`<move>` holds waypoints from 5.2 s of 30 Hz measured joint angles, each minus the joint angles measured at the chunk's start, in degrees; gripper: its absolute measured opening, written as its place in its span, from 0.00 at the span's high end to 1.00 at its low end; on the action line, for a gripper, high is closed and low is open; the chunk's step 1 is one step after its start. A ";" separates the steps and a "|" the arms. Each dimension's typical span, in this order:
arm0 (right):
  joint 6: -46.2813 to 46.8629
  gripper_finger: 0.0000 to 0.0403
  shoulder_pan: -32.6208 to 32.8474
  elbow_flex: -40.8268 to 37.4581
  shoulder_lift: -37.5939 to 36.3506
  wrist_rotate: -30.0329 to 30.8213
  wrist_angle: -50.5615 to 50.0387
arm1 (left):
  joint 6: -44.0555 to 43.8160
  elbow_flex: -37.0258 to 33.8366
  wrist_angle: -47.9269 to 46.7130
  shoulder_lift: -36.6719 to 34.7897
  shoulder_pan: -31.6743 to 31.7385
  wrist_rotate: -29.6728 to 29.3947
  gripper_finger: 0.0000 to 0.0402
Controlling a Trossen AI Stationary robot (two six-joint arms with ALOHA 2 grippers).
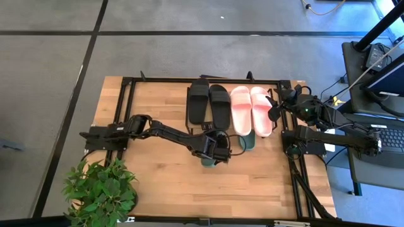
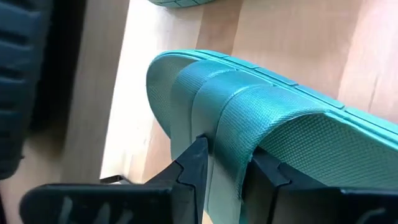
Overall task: Pick and place slides into the shelf
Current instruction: Put the green slide under the shelf, then return to Home Position
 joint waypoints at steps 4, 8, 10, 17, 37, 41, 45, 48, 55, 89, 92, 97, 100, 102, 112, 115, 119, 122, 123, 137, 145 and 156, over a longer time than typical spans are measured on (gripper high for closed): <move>0.00 0.44 0.00 0.00 0.00 0.00 0.00 | 0.06 0.00 0.06 0.00 -0.02 0.36 0.82; 0.00 0.44 0.00 0.00 0.00 0.00 0.00 | -0.30 0.00 0.43 0.00 0.28 1.69 0.79; 0.00 0.44 -0.02 0.00 0.00 0.01 0.00 | -0.30 0.00 0.36 0.00 0.44 2.23 0.75; 0.00 0.44 0.00 0.00 0.00 0.00 0.00 | 0.79 0.00 0.30 0.00 0.65 3.38 0.59; 0.00 0.44 -0.02 0.00 0.02 0.00 -0.04 | 3.34 0.02 -9.58 -10.75 -8.63 27.82 0.57; 0.00 0.44 -0.02 0.00 0.02 0.00 -0.04 | 4.54 -1.78 -4.74 -10.82 -11.26 35.68 0.57; 0.00 0.44 -0.02 0.00 0.02 0.00 -0.07 | 4.53 -6.62 3.53 -10.69 -12.77 44.37 0.57; 0.00 0.44 -0.02 0.00 0.02 0.00 -0.08 | 4.08 -11.39 10.74 -10.75 -13.11 46.18 0.57; 0.09 0.44 0.00 0.00 0.02 -0.02 -0.13 | 2.63 -19.19 19.66 -10.64 -12.39 46.18 0.57; 0.15 0.44 -0.01 0.00 0.02 -0.05 -0.22 | 3.13 -24.04 31.07 -10.64 0.84 35.19 0.57; 0.15 0.44 -0.02 0.00 0.02 -0.05 -0.22 | 3.07 -24.04 31.51 -10.64 1.75 35.20 0.57; 0.13 0.44 -0.01 0.00 0.02 -0.07 -0.23 | 3.00 -24.04 31.70 -10.64 2.53 35.14 0.57; 0.15 0.44 -0.01 0.00 0.02 -0.07 -0.23 | 2.96 -24.04 31.70 -10.64 2.47 34.80 0.57; 0.13 0.44 0.00 0.00 0.02 -0.07 -0.22 | 2.67 -24.04 31.70 -10.64 2.34 33.93 0.57; 0.15 0.44 -0.02 0.00 0.02 -0.07 -0.24 | 2.71 -24.04 31.70 -10.64 2.10 33.69 0.57; 0.15 0.44 -0.01 0.00 0.02 -0.06 -0.22 | 2.71 -24.04 31.70 -10.64 1.78 33.61 0.57; 0.15 0.44 0.00 0.00 0.02 -0.06 -0.23 | 2.71 -24.04 31.75 -10.64 1.70 33.68 0.57; 0.15 0.44 0.00 0.00 0.02 -0.07 -0.22 | 2.71 -24.04 32.70 -10.64 1.81 33.55 0.57; 0.15 0.44 -0.02 0.00 0.02 -0.07 -0.22 | 2.75 -24.04 32.84 -10.64 1.81 33.53 0.57; 0.15 0.44 -0.01 0.00 0.00 -0.07 -0.23 | 8.52 -24.04 30.24 -21.86 -2.48 29.75 0.57; 0.09 0.44 -0.01 0.00 0.02 -1.32 -0.22 | 11.72 -28.95 31.31 -35.39 -3.04 30.07 0.57; 0.00 0.44 -0.02 0.00 0.37 -1.92 -0.25 | 8.87 -52.05 48.99 -59.91 1.03 27.30 0.57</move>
